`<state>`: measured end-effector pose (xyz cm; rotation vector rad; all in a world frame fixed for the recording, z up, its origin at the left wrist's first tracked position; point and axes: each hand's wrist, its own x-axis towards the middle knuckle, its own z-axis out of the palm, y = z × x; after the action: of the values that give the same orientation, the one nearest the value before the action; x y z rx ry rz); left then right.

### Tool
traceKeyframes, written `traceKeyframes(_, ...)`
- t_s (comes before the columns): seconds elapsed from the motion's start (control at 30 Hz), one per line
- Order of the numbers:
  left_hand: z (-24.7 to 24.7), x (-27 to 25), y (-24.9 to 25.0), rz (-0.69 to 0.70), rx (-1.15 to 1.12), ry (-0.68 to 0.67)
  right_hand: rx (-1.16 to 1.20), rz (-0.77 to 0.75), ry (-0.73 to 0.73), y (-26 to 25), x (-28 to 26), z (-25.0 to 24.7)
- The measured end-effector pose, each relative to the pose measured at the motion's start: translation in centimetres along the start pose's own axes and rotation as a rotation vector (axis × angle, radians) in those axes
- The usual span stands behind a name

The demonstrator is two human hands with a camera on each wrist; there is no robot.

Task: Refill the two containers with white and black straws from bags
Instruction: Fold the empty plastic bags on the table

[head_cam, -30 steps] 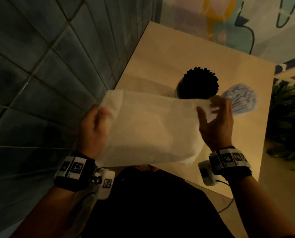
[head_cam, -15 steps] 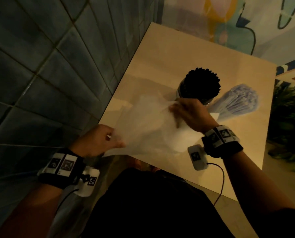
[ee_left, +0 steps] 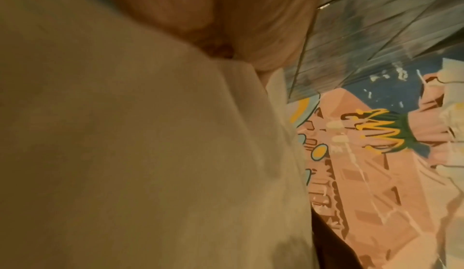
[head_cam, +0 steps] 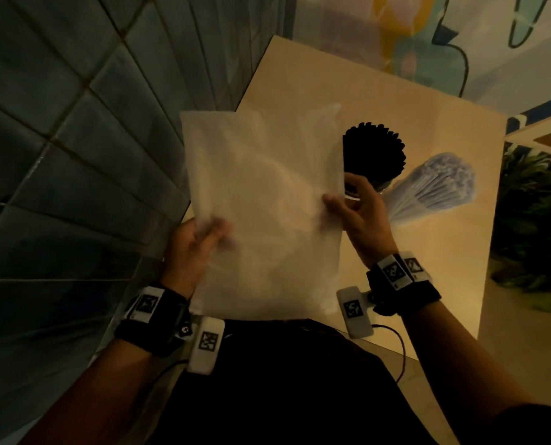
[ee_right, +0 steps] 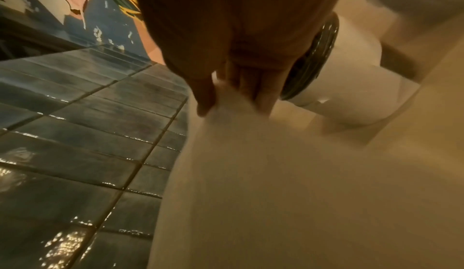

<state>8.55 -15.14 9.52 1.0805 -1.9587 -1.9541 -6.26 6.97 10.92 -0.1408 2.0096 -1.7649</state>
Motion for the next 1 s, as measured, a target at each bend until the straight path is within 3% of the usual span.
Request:
traceKeyframes(0.2, -0.2, 0.5, 0.4, 0.185, 0.245, 0.233, -0.025, -0.137, 0.066, -0.2, -1.4, 0.1)
traceKeyframes(0.3, -0.1, 0.6, 1.5, 0.235, 0.162, 0.307, 0.043, -0.129, 0.027, -0.9, -1.3, 0.3)
traceKeyframes(0.4, -0.9, 0.6, 1.8, 0.240, -0.016, 0.180, -0.020, -0.149, -0.146, -1.0, -1.1, -0.1)
traceKeyframes(0.5, -2.3, 0.8, 1.9, 0.249, 0.094, -0.012, -0.324, -0.184, -0.268, -0.6, -1.4, -0.5)
traceKeyframes(0.6, -3.9, 1.4, 1.8, 0.293, 0.294, -0.140, -0.596, -0.265, -0.121, -0.1, -1.6, -0.6)
traceKeyframes(0.67, -4.8, 1.8, 1.8, 0.417, 0.459, -0.118, -0.645, -0.335, -0.015, 0.0, -1.5, -0.8)
traceKeyframes(0.73, -5.4, 2.4, 2.0, 0.508, 0.561, -0.063, -0.653, -0.348, -0.012, 0.0, -1.6, -1.4)
traceKeyframes(0.83, -5.6, 2.7, 2.7, 0.603, 0.659, -0.065, -0.768, -0.420, -0.112, -0.5, -1.8, -2.4)
traceKeyframes(0.93, -4.3, 1.8, 4.3, 0.718, 0.640, -0.257, -0.891, -0.517, -0.291, -2.0, -2.2, -1.5)
traceKeyframes(1.0, -3.0, 1.1, 5.2, 0.721, 0.565, -0.336, -0.900, -0.479, -0.434, -2.6, -2.4, 0.4)
